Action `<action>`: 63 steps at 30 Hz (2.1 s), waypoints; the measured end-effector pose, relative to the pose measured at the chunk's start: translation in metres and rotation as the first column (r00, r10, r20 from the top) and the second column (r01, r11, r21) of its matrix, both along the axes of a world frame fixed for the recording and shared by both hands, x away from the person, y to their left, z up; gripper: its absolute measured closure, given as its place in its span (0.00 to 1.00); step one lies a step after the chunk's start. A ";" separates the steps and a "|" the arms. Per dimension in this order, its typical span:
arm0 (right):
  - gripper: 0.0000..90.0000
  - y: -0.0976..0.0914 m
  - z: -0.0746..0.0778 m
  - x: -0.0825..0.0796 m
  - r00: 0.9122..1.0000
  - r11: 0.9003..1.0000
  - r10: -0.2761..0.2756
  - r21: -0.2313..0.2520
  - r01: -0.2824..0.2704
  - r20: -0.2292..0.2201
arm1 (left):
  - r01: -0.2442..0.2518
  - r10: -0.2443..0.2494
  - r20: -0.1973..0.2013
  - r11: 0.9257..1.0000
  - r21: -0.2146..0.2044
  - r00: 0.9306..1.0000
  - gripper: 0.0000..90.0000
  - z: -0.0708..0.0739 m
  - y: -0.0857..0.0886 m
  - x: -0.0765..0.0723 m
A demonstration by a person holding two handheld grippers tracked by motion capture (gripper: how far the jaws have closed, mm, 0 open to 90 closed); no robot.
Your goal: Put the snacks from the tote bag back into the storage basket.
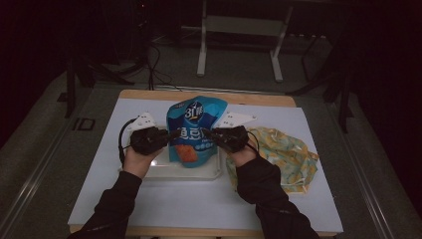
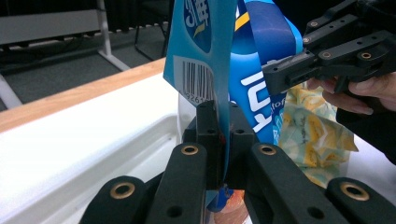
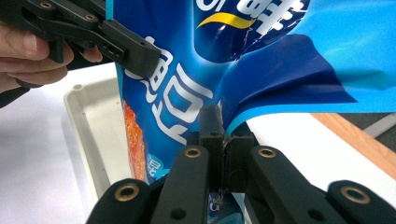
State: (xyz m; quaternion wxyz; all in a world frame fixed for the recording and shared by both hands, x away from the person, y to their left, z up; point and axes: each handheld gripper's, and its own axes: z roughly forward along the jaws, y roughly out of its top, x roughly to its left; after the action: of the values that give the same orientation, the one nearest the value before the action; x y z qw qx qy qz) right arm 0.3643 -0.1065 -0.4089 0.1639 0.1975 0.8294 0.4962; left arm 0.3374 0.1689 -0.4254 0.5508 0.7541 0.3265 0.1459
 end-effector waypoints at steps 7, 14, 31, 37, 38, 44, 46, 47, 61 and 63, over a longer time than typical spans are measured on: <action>0.99 0.000 -0.015 0.002 1.000 1.000 -0.004 -0.007 0.004 -0.013 | 0.007 -0.008 -0.011 1.000 -0.005 1.000 0.98 -0.015 0.000 0.003; 0.99 -0.001 -0.024 0.002 1.000 1.000 -0.002 -0.010 0.002 -0.023 | 0.016 -0.016 -0.002 1.000 -0.005 1.000 0.98 -0.024 0.000 0.002; 0.83 -0.008 -0.020 -0.003 0.999 1.000 0.011 0.010 -0.011 -0.039 | 0.005 -0.005 -0.005 1.000 -0.001 1.000 0.88 -0.023 0.004 -0.011; 0.61 -0.015 -0.017 -0.002 0.999 1.000 -0.001 0.029 0.003 -0.048 | -0.012 0.012 -0.005 1.000 -0.011 1.000 0.64 -0.020 0.006 -0.018; 0.57 -0.016 -0.017 -0.003 0.999 1.000 -0.001 0.021 0.002 -0.044 | -0.008 0.007 -0.011 1.000 -0.008 1.000 0.61 -0.020 0.006 -0.019; 0.42 -0.022 -0.016 -0.005 0.998 1.000 0.001 0.018 0.000 -0.057 | -0.050 0.050 -0.022 0.999 0.000 0.999 0.49 -0.021 0.009 -0.027; 0.32 -0.025 -0.014 -0.007 0.997 0.999 0.008 0.034 -0.005 -0.071 | -0.057 0.056 -0.037 0.998 -0.006 0.998 0.41 -0.022 0.011 -0.030; 0.29 -0.026 -0.014 -0.007 0.997 0.999 0.011 0.035 -0.008 -0.077 | -0.054 0.054 -0.043 0.998 -0.018 0.998 0.39 -0.023 0.012 -0.031; 0.16 -0.045 -0.009 -0.019 0.998 0.999 0.006 0.052 -0.002 -0.069 | -0.058 0.053 -0.089 0.997 -0.053 0.995 0.02 -0.030 0.013 -0.047; 0.16 -0.049 -0.008 -0.023 0.998 0.998 0.006 0.057 -0.002 -0.068 | -0.048 0.043 -0.089 0.997 -0.060 0.995 0.02 -0.031 0.011 -0.051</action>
State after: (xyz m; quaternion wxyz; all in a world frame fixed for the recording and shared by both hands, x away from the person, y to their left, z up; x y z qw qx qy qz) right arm 0.3415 -0.1559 -0.4167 0.1289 0.2174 0.8205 0.5128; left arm 0.2865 0.1799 -0.4568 0.5556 0.7347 0.3717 0.1152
